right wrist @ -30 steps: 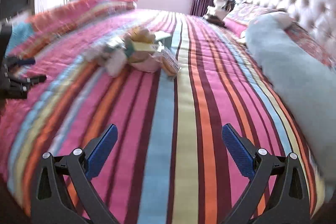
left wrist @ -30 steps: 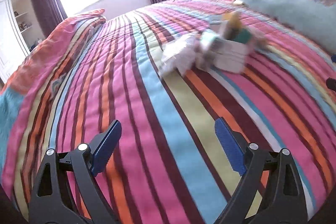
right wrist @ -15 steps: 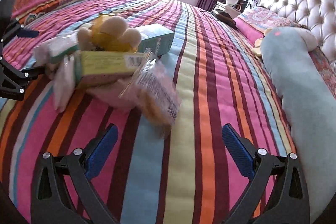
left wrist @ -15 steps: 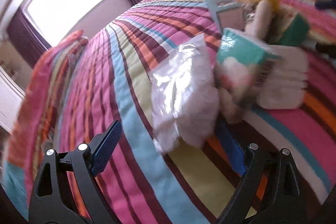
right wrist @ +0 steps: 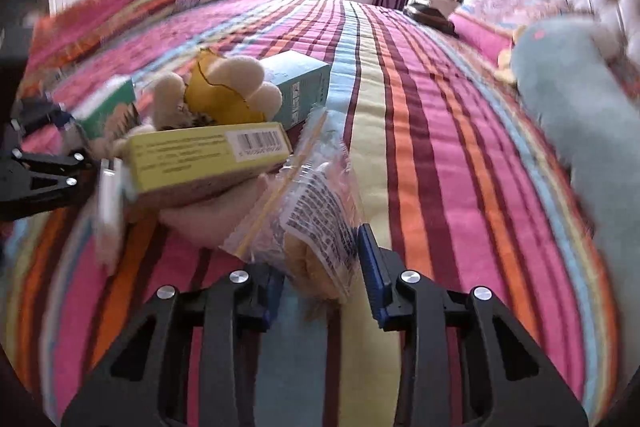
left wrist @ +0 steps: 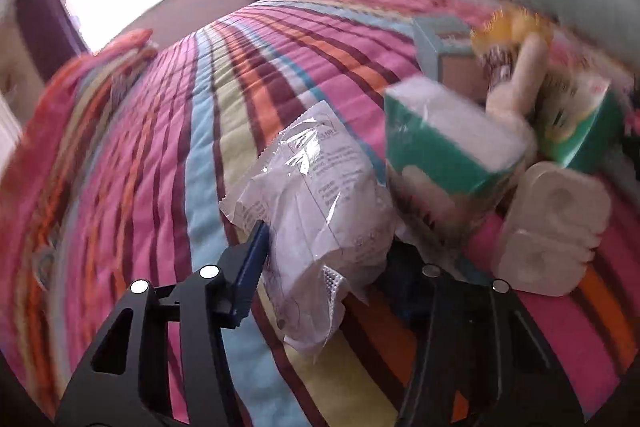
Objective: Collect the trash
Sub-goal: 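Grasp the clear plastic bag with the left tool while the right tool grasps the snack bag, then carry both bags over the wastebasket and open both tools to drop them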
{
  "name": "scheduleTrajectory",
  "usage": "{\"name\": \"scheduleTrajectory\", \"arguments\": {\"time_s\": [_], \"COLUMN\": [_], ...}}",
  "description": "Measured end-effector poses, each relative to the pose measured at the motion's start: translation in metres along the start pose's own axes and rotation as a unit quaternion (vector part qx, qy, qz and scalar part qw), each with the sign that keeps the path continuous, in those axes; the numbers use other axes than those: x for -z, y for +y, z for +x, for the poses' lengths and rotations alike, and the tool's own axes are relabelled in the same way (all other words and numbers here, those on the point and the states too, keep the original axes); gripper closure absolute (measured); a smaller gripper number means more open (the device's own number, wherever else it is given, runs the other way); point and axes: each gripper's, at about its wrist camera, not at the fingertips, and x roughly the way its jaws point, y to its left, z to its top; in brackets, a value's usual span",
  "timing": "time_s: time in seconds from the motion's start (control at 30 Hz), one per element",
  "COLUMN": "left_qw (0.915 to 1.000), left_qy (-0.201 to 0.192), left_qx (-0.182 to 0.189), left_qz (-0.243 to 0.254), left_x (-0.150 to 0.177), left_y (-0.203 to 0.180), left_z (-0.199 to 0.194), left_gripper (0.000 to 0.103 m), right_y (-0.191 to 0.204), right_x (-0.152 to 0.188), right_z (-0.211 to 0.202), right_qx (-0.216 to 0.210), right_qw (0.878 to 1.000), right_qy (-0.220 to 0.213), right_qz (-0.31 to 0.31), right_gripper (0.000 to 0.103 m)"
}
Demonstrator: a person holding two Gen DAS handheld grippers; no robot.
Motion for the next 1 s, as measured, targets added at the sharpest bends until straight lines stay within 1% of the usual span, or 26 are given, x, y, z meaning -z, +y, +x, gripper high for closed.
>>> {"name": "scheduleTrajectory", "arguments": {"time_s": [0.03, 0.07, 0.17, 0.27, 0.33, 0.37, 0.43, 0.5, 0.57, 0.63, 0.67, 0.7, 0.8, 0.83, 0.87, 0.9, 1.0], "left_qw": [0.9995, 0.9989, 0.9946, 0.9897, 0.9848, 0.9817, 0.9777, 0.9728, 0.9676, 0.9586, 0.9531, 0.9511, 0.9463, 0.9442, 0.9420, 0.9412, 0.9404], "left_qy": [-0.009, -0.013, -0.024, -0.034, -0.044, -0.055, -0.065, -0.082, -0.089, -0.096, -0.105, -0.111, -0.129, -0.132, -0.135, -0.136, -0.134], "left_qx": [0.019, 0.030, 0.063, 0.081, 0.100, 0.107, 0.118, 0.130, 0.141, 0.165, 0.177, 0.182, 0.199, 0.205, 0.215, 0.219, 0.234], "left_qz": [-0.022, -0.034, -0.079, -0.113, -0.135, -0.148, -0.161, -0.174, -0.190, -0.211, -0.222, -0.223, -0.220, -0.221, -0.220, -0.218, -0.207], "left_x": [0.007, 0.012, 0.041, 0.065, 0.082, 0.094, 0.109, 0.128, 0.143, 0.160, 0.174, 0.183, 0.219, 0.231, 0.250, 0.262, 0.309], "left_y": [0.006, 0.009, 0.017, 0.022, 0.023, 0.023, 0.022, 0.019, 0.017, 0.015, 0.011, 0.008, -0.009, -0.014, -0.024, -0.030, -0.057], "left_z": [-0.008, -0.013, -0.036, -0.060, -0.080, -0.096, -0.115, -0.143, -0.163, -0.184, -0.201, -0.213, -0.258, -0.270, -0.290, -0.302, -0.345], "left_gripper": [0.051, 0.051, 0.051, 0.051, 0.051, 0.051, 0.051, 0.051, 0.051, 0.051, 0.051, 0.051, 0.051, 0.051, 0.051, 0.051, 0.051], "right_y": [-0.004, -0.007, -0.008, -0.006, -0.001, 0.000, 0.001, 0.003, 0.001, 0.001, 0.004, 0.007, 0.021, 0.027, 0.032, 0.035, 0.046], "right_x": [0.006, 0.014, 0.035, 0.054, 0.069, 0.075, 0.085, 0.093, 0.100, 0.109, 0.116, 0.122, 0.156, 0.171, 0.188, 0.200, 0.257], "right_z": [-0.007, -0.013, -0.031, -0.050, -0.071, -0.079, -0.099, -0.117, -0.132, -0.150, -0.163, -0.172, -0.212, -0.228, -0.243, -0.252, -0.291], "right_qx": [-0.016, -0.026, -0.046, -0.074, -0.087, -0.094, -0.106, -0.117, -0.142, -0.165, -0.173, -0.179, -0.205, -0.214, -0.222, -0.227, -0.250], "right_qw": [1.000, 0.999, 0.997, 0.994, 0.993, 0.992, 0.989, 0.987, 0.981, 0.975, 0.973, 0.973, 0.969, 0.968, 0.967, 0.966, 0.960], "right_qy": [0.000, 0.003, 0.003, 0.002, -0.010, -0.015, -0.029, -0.039, -0.044, -0.050, -0.056, -0.059, -0.065, -0.068, -0.070, -0.069, -0.062], "right_qz": [0.020, 0.035, 0.058, 0.074, 0.083, 0.084, 0.094, 0.102, 0.123, 0.139, 0.139, 0.136, 0.119, 0.113, 0.107, 0.104, 0.113], "right_gripper": [0.072, 0.072, 0.074, 0.076, 0.077, 0.080, 0.080, 0.081, 0.081, 0.081, 0.081, 0.081, 0.081, 0.081, 0.081, 0.081, 0.081]}}
